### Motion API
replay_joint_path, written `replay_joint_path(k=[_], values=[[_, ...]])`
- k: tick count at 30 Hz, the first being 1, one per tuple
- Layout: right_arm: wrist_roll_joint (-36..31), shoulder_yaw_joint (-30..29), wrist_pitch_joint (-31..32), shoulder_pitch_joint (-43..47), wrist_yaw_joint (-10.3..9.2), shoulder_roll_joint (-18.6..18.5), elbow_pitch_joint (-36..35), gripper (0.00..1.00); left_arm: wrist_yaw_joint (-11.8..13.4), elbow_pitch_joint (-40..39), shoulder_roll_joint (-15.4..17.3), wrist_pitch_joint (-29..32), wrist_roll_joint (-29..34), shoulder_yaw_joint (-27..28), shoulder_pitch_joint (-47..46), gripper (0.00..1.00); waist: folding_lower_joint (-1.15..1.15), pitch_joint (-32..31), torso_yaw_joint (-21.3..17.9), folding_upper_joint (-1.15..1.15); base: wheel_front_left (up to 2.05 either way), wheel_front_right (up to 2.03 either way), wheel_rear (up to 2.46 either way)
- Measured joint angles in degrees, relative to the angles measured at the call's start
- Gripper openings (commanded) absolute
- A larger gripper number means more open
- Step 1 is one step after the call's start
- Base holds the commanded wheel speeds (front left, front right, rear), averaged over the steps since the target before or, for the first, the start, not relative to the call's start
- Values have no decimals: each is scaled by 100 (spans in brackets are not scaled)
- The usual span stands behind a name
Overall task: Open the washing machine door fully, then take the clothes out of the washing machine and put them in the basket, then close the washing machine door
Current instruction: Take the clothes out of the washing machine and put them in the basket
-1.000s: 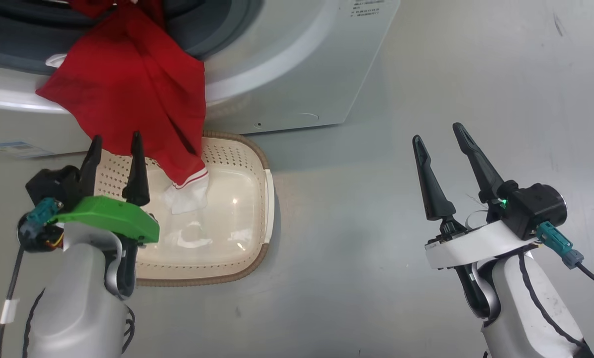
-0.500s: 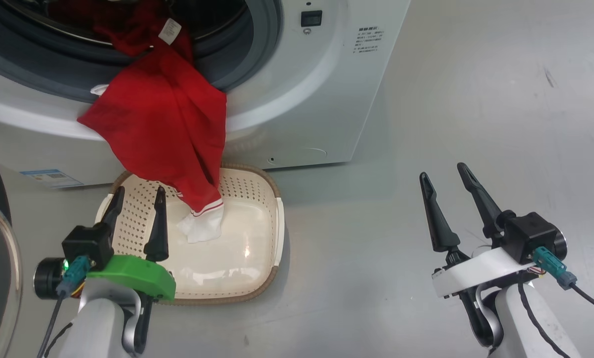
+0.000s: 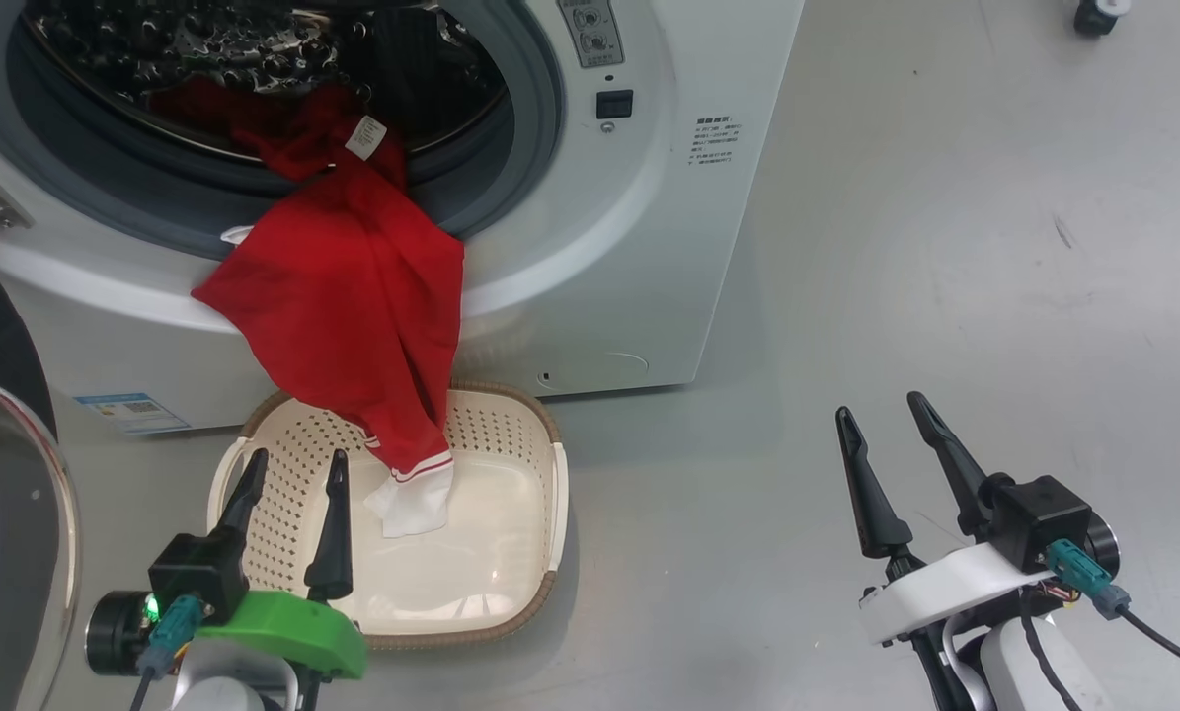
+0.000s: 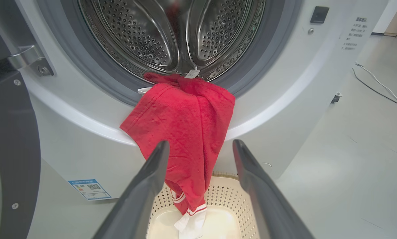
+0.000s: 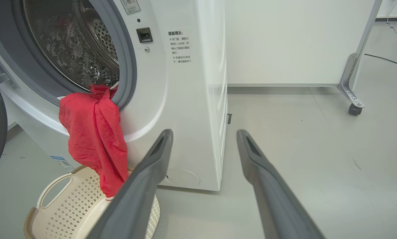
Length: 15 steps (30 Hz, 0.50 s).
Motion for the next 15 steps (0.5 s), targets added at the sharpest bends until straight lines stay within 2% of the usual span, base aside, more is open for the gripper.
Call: replay_joint_path(k=[15], values=[[44,71,0,43,-24,3,-2,100,132,-503,0,0,0,-96,441,100,0,-53,-36,0,0,0,0]])
